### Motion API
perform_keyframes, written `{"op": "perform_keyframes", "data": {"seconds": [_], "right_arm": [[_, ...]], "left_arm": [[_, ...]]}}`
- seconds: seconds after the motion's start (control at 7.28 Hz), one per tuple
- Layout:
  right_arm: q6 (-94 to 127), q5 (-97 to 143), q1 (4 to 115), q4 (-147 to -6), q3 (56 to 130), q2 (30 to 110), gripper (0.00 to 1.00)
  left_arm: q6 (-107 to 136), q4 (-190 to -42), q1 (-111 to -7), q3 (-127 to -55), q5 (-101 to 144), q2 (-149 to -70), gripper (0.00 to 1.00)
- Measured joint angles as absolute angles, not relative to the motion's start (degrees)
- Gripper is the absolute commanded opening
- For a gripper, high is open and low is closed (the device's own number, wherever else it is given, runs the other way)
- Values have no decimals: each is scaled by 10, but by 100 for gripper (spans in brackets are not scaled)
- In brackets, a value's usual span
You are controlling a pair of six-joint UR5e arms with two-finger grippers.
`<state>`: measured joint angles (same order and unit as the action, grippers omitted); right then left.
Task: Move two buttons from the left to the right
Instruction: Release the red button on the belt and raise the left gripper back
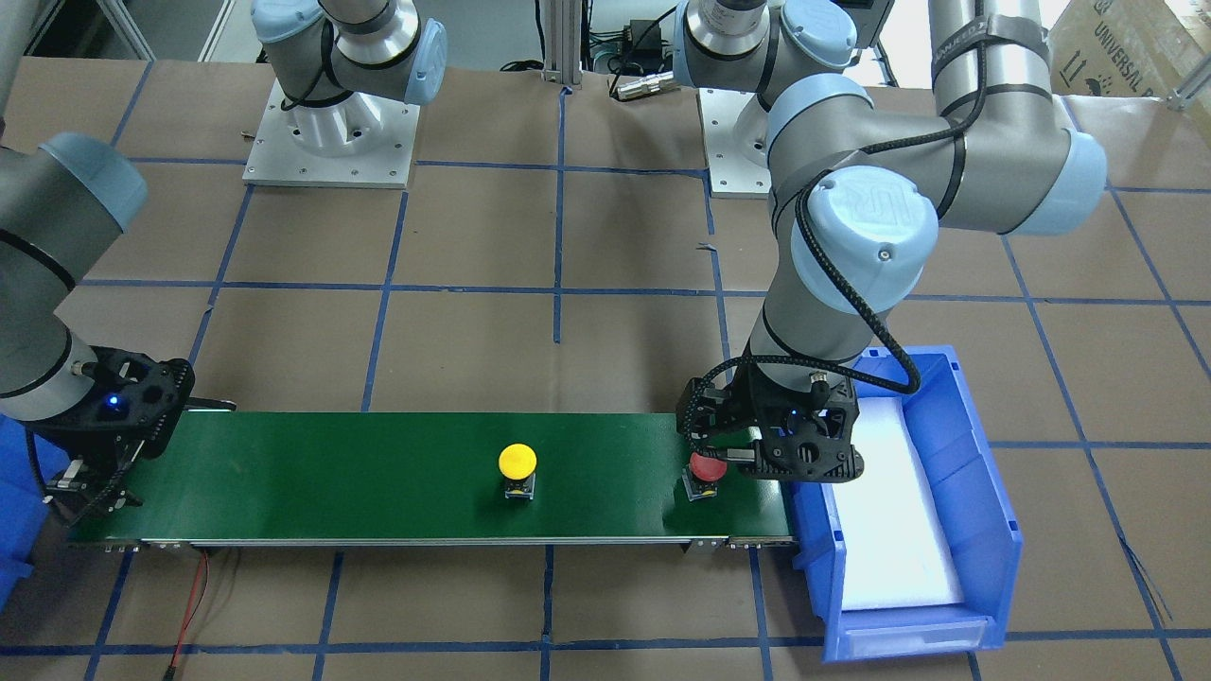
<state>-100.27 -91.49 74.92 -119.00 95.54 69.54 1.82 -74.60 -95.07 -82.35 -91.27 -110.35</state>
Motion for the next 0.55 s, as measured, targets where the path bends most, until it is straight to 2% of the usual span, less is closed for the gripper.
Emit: {"op": "perform_keyframes", "data": {"seconds": [0.55], "right_arm": [[-1000, -915, 750, -1190, 955, 695, 100]], "left_arm": [[-19, -871, -893, -839, -911, -979, 100]]}}
